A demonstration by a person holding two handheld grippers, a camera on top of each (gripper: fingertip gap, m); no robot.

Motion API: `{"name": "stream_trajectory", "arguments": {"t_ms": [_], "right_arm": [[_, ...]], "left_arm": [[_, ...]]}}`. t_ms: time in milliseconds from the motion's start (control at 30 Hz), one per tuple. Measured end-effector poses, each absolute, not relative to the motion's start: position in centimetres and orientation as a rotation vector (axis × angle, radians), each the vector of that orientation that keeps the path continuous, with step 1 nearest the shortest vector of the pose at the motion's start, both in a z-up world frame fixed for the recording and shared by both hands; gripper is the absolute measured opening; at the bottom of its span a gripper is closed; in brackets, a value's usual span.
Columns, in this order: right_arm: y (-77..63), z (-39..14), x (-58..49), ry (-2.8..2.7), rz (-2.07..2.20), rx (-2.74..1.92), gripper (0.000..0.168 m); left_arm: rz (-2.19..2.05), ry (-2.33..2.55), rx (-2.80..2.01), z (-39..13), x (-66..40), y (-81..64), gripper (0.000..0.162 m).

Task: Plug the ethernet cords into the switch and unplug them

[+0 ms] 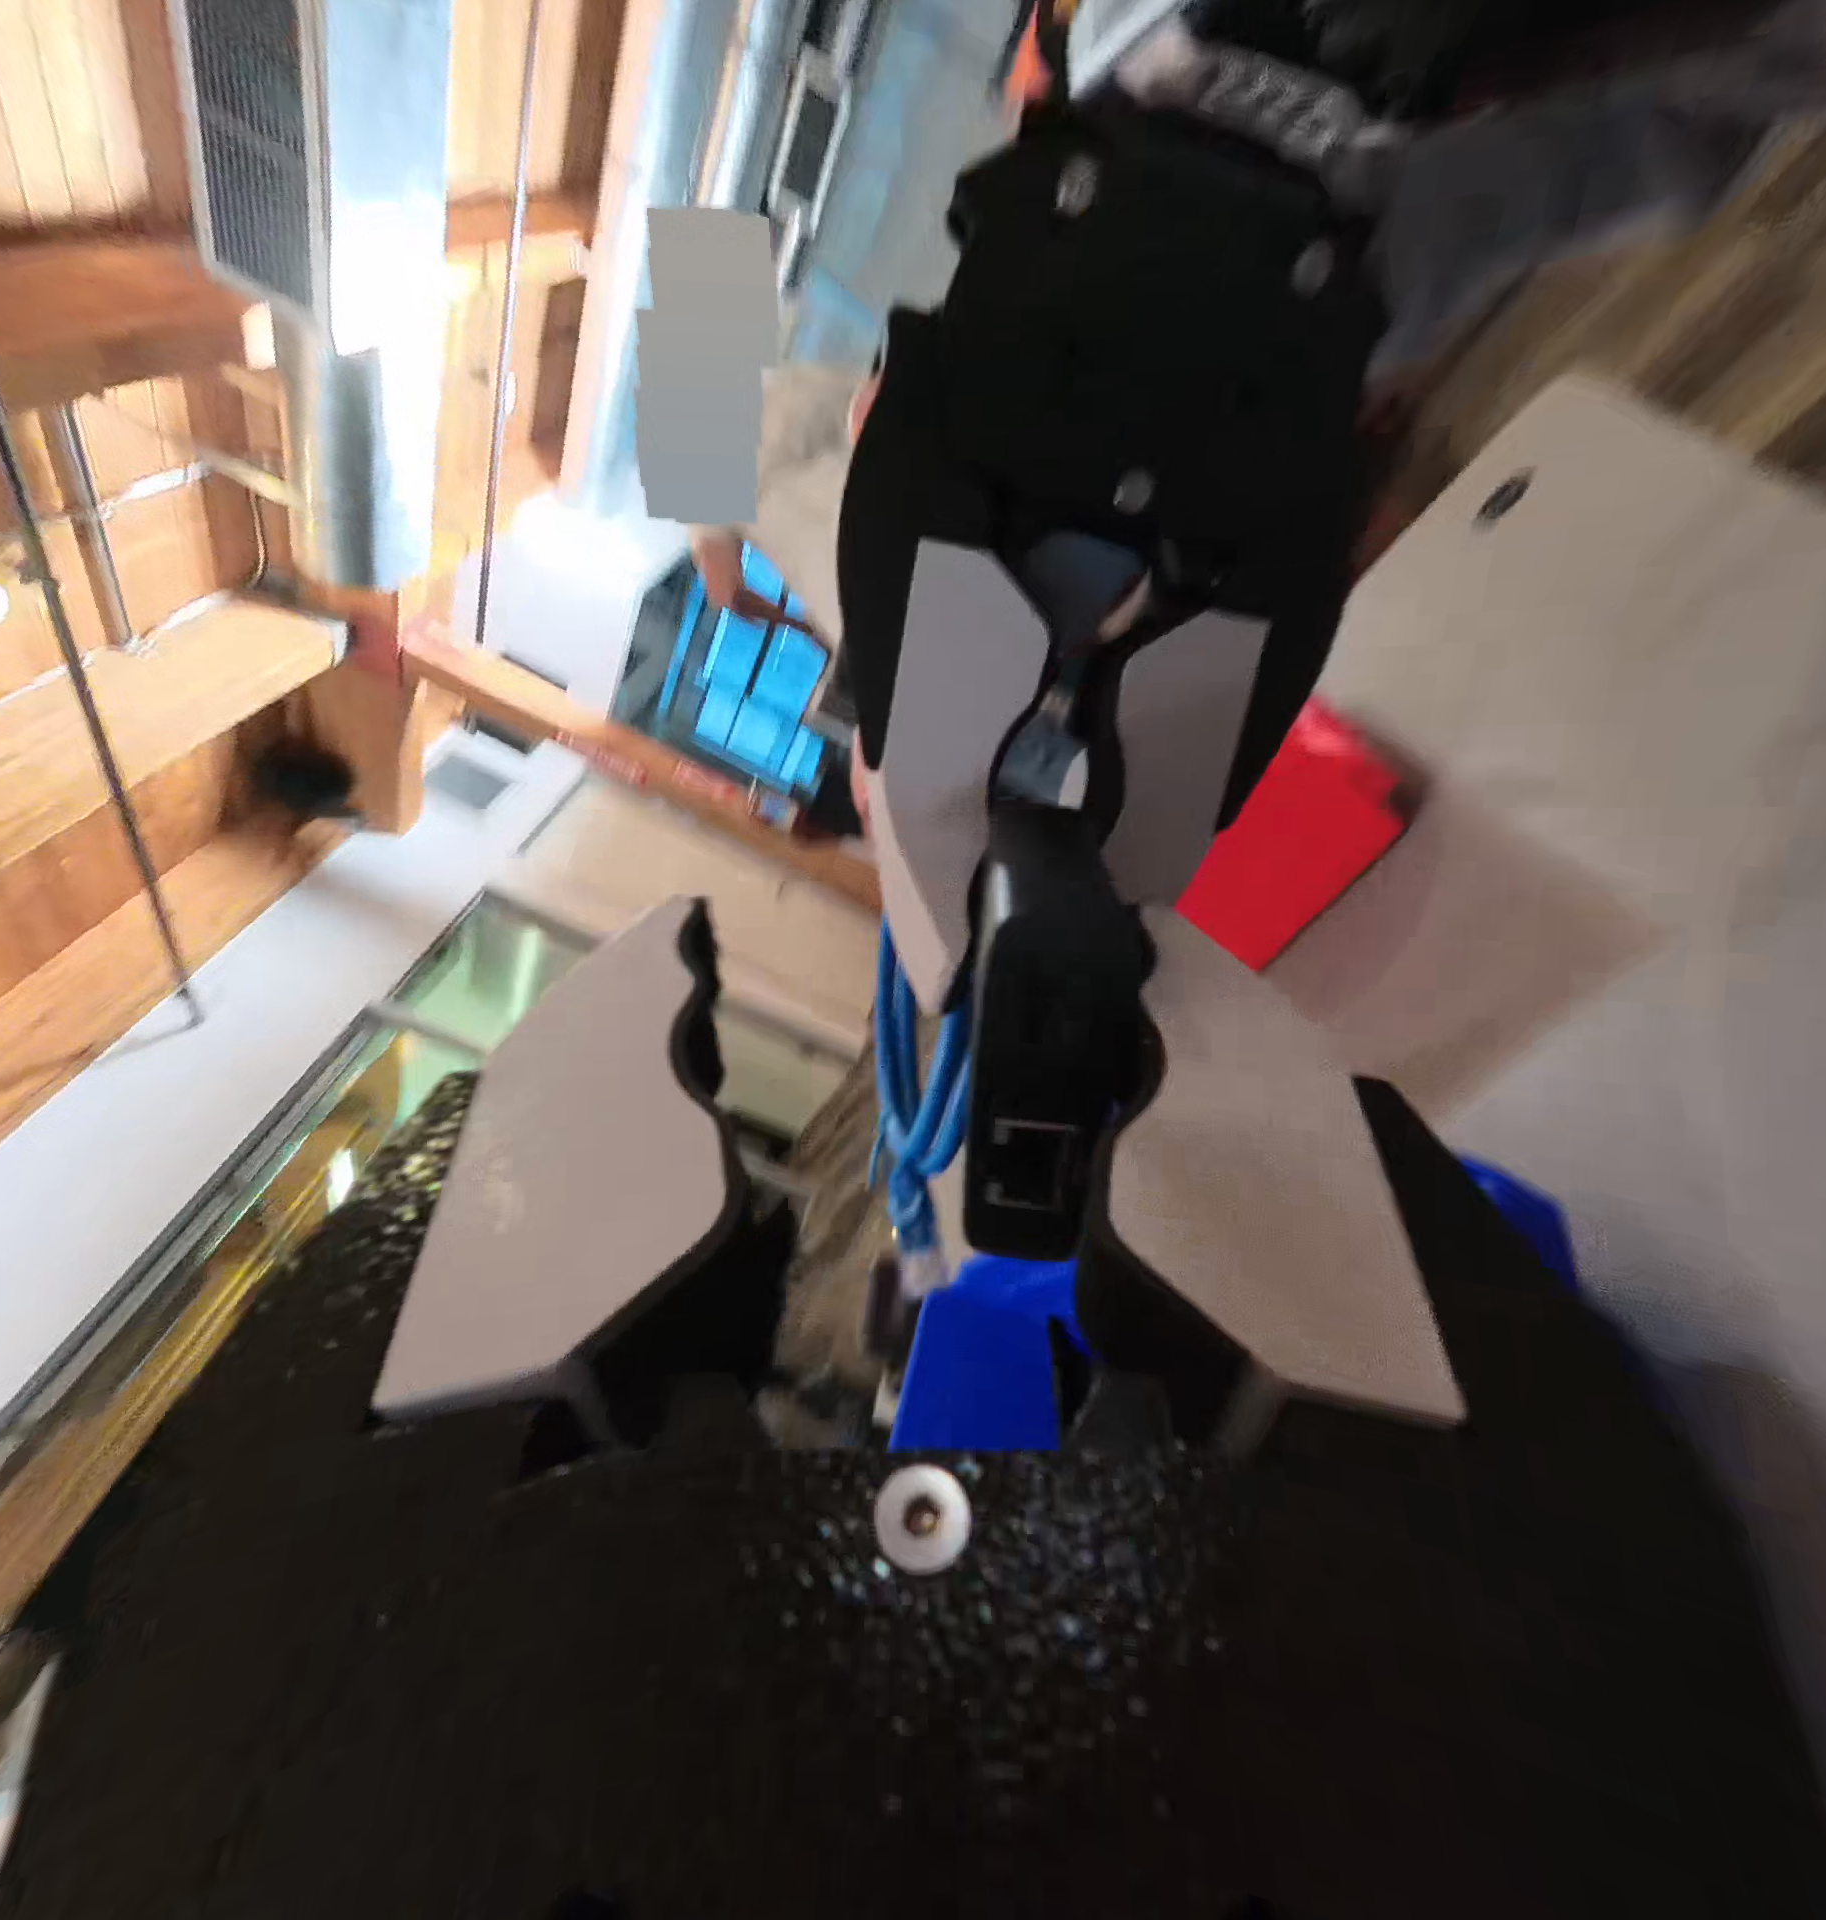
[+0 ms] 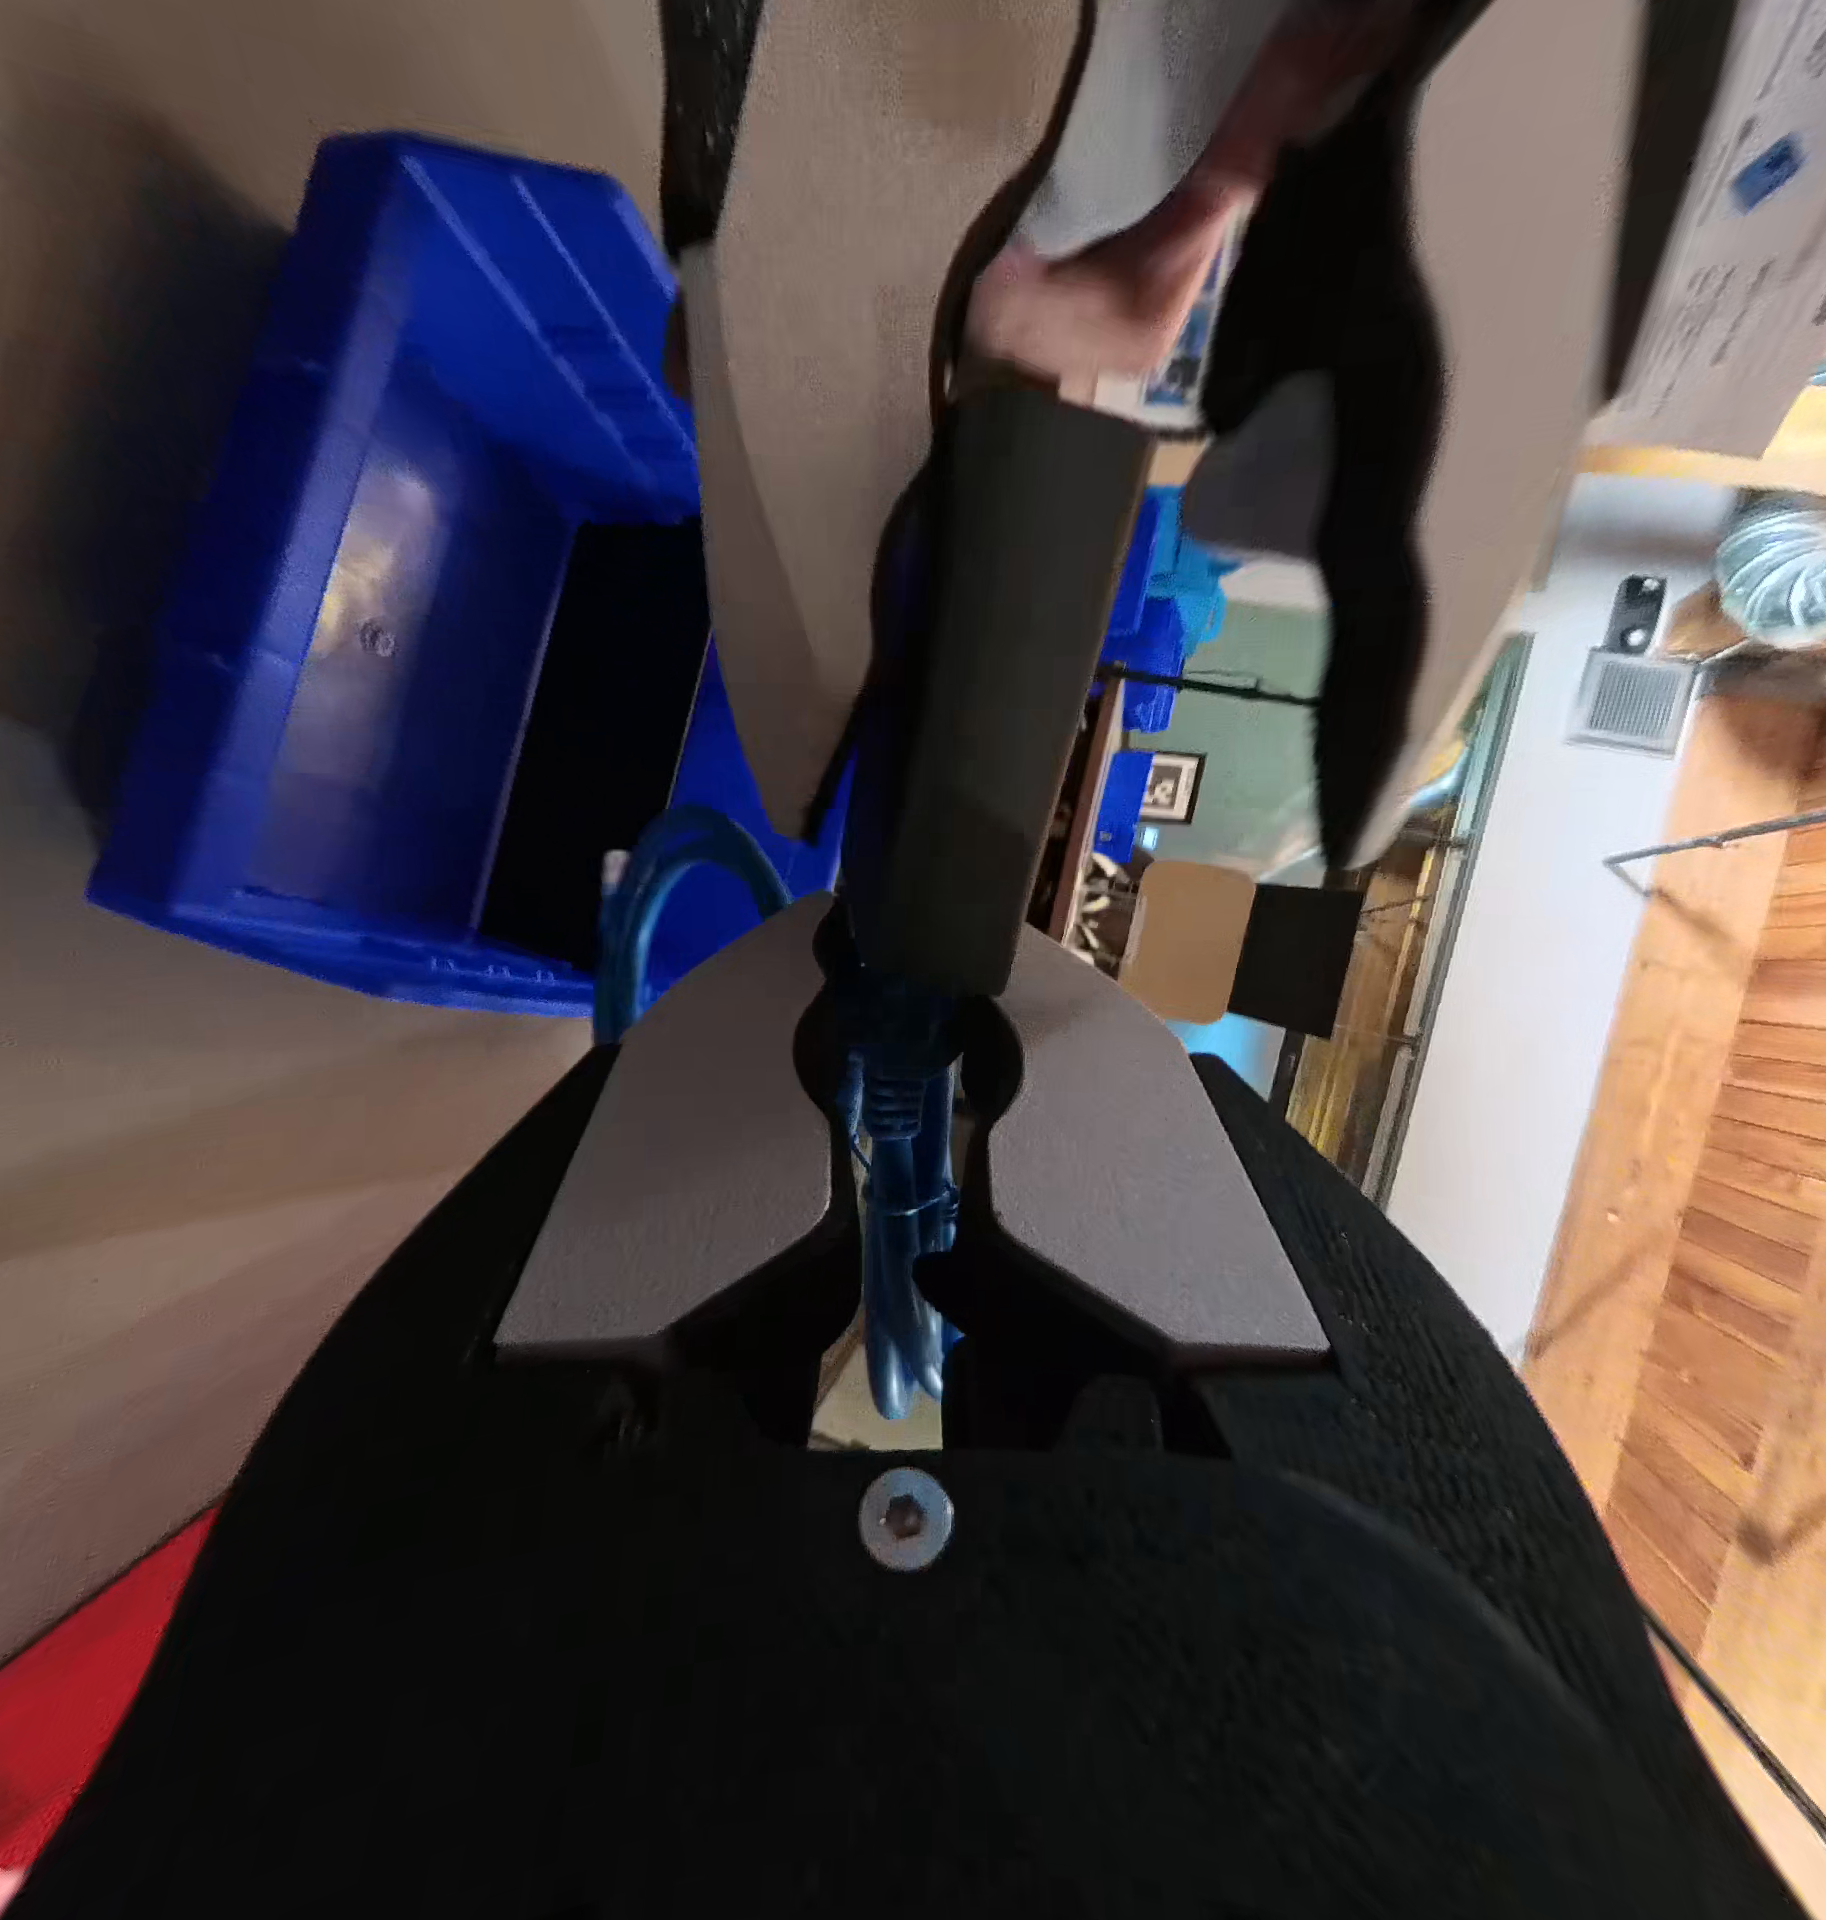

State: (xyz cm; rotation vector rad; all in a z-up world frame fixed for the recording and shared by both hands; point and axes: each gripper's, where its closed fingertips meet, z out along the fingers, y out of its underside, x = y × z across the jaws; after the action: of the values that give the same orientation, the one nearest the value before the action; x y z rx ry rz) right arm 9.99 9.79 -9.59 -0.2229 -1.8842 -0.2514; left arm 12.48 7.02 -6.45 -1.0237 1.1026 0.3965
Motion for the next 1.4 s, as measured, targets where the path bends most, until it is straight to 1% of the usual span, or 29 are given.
{"name": "stream_trajectory", "arguments": {"t_ms": [67, 100, 167, 233, 333, 367, 433, 467, 633, 700, 733, 767, 900, 967, 1200, 1400], "right_arm": [[11.0, -10.1, 10.0, -1.904, -0.327, -0.274, 0.016], [11.9, -10.5, 10.0, -1.916, -0.371, -0.322, 0.017], [13.5, -11.1, 9.6, -1.932, -0.424, -0.419, 0.017], [13.8, -11.6, 8.9, -1.937, -0.383, -0.453, 0.017], [13.0, -11.6, 8.0, -1.932, -0.318, -0.459, 0.017], [12.6, -11.6, 7.8, -1.939, -0.309, -0.446, 0.017], [12.3, -11.8, 7.6, -1.954, -0.315, -0.426, 0.018], [12.2, -11.8, 7.5, -1.959, -0.326, -0.418, 0.017], [12.5, -11.6, 7.6, -1.985, -0.347, -0.500, 0.017], [12.8, -11.3, 7.5, -1.973, -0.375, -0.496, 0.017], [12.8, -11.1, 7.4, -1.960, -0.391, -0.468, 0.017], [12.6, -10.8, 7.4, -1.956, -0.375, -0.469, 0.017], [11.4, -10.5, 7.6, -1.955, -0.404, -0.271, 0.016], [11.1, -10.7, 7.8, -1.944, -0.480, -0.150, 0.016], [10.2, -10.6, 8.1, -1.902, -0.563, 0.034, 0.017], [9.5, -10.2, 8.4, -1.906, -0.532, 0.103, 0.017]], "left_arm": [[0.489, 1.081, -1.153, -6.9, 11.3, 7.7, 0.095], [0.500, 1.060, -1.232, -7.4, 10.6, 8.1, 0.101], [0.548, 1.042, -1.337, -8.6, 9.5, 8.9, 0.104], [0.670, 1.083, -1.367, -9.8, 8.7, 9.7, 0.102], [0.850, 1.187, -1.366, -11.9, 7.6, 11.0, 0.094], [0.898, 1.213, -1.342, -12.1, 7.5, 11.3, 0.085], [1.015, 1.215, -1.233, -11.2, 7.4, 11.4, 0.056], [1.069, 1.225, -1.196, -10.8, 7.4, 11.3, 0.050], [1.178, 1.253, -1.111, -10.2, 8.0, 11.2, 0.056], [1.177, 1.254, -1.135, -10.1, 8.1, 11.3, 0.050], [1.103, 1.261, -1.167, -10.3, 8.3, 11.2, 0.035], [1.029, 1.267, -1.190, -10.4, 8.6, 10.9, 0.028], [0.780, 1.285, -1.296, -10.1, 8.9, 9.8, 0.023], [0.745, 1.328, -1.324, -10.4, 9.1, 9.5, 0.022], [0.629, 1.326, -1.356, -10.6, 9.6, 8.4, 0.022], [0.600, 1.300, -1.335, -10.2, 10.0, 7.7, 0.023]]}}
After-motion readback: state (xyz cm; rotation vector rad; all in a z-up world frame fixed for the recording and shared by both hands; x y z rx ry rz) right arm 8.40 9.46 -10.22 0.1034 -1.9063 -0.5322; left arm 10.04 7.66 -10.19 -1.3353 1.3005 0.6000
